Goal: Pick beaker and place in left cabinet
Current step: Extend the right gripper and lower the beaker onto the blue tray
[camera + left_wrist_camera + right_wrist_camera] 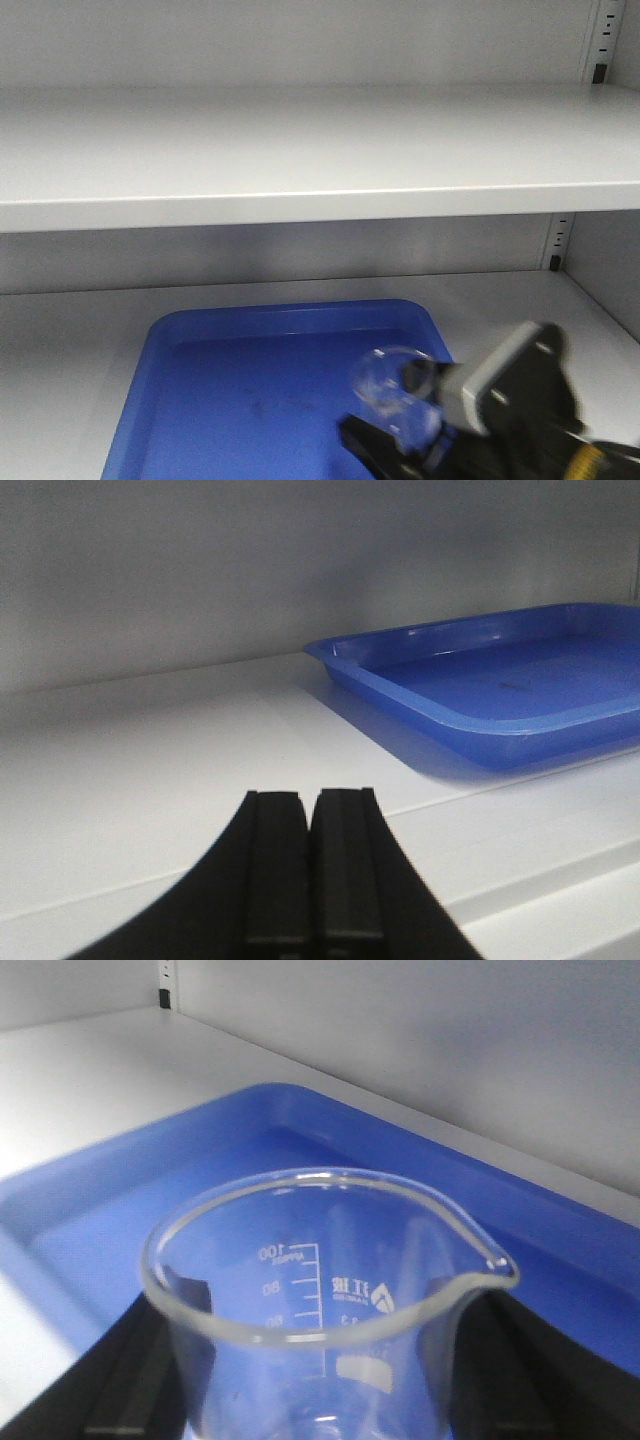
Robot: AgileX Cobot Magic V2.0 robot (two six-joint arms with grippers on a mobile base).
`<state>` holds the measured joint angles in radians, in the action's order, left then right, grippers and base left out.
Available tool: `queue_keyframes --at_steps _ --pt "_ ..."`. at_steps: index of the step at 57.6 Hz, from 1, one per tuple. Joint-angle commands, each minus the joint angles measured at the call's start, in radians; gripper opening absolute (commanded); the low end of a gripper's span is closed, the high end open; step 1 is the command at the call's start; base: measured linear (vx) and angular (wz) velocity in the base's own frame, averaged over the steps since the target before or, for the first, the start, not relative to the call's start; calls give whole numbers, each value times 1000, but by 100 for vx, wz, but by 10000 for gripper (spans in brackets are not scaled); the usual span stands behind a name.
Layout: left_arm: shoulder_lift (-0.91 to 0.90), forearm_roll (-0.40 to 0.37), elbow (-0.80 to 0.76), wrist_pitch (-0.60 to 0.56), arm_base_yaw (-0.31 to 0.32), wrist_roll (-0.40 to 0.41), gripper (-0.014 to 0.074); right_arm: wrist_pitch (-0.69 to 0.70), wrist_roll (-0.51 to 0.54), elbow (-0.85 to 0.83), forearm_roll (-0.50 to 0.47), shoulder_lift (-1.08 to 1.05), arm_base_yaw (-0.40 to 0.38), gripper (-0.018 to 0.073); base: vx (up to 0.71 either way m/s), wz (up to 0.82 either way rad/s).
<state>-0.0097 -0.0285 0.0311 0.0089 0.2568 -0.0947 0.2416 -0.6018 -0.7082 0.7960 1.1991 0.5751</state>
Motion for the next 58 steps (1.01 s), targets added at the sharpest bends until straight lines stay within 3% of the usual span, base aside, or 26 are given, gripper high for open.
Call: queue_keyframes --at_steps 1,7,12,21,32,46,58 --pt "-19 -8 16 -84 4 3 1 141 46 -128 -95 96 -6 -4 0 0" --pt "-19 -8 16 -84 4 3 1 222 51 -204 -224 226 -32 -2 0 0" --pt "-19 -8 16 -84 4 3 1 343 56 -227 -273 311 -78 -1 0 0" --pt "-19 -8 16 -84 4 3 1 429 78 -243 -271 407 -137 -1 0 0" --pt "-19 -8 16 -84 4 3 1 424 213 -243 -269 442 -145 -1 0 0" --pt "-19 -8 16 -84 4 3 1 425 216 -243 -272 484 -145 17 0 0" --pt "-19 -8 16 -84 4 3 1 449 216 -243 -268 489 -145 118 0 0"
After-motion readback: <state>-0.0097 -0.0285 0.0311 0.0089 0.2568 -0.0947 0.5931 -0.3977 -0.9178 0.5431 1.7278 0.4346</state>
